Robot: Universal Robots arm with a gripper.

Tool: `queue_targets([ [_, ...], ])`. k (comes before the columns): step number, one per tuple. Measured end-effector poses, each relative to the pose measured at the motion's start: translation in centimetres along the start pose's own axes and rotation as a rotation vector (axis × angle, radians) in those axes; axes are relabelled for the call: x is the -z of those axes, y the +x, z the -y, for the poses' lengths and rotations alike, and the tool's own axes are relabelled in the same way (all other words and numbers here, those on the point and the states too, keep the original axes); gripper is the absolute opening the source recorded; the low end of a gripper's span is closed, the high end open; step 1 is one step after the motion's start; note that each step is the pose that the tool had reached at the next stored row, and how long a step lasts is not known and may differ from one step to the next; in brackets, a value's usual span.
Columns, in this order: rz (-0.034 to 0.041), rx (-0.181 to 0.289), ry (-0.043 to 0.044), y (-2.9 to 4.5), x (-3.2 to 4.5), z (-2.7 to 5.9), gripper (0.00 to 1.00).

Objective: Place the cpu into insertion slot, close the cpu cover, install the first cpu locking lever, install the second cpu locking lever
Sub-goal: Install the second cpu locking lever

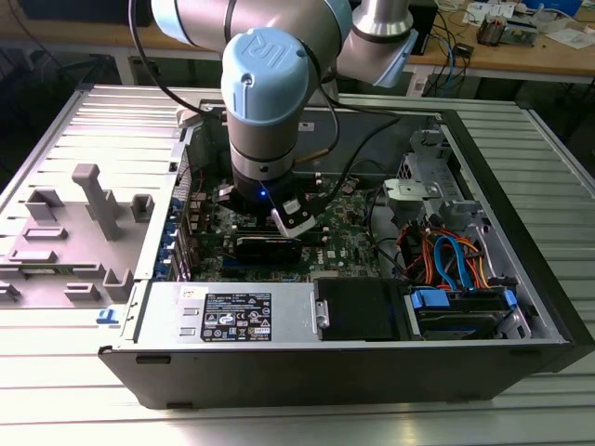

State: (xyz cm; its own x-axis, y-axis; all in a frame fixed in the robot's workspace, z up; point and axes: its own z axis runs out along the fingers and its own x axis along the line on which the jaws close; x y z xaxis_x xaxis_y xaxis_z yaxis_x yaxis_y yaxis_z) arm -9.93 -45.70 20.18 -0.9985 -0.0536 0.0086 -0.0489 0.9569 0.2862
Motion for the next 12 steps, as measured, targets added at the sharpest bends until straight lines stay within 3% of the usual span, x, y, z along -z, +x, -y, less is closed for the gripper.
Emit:
queue_targets([
  [12, 0.0001, 0.0, 0.0004, 0.07, -0.37, -0.05, 0.11],
])
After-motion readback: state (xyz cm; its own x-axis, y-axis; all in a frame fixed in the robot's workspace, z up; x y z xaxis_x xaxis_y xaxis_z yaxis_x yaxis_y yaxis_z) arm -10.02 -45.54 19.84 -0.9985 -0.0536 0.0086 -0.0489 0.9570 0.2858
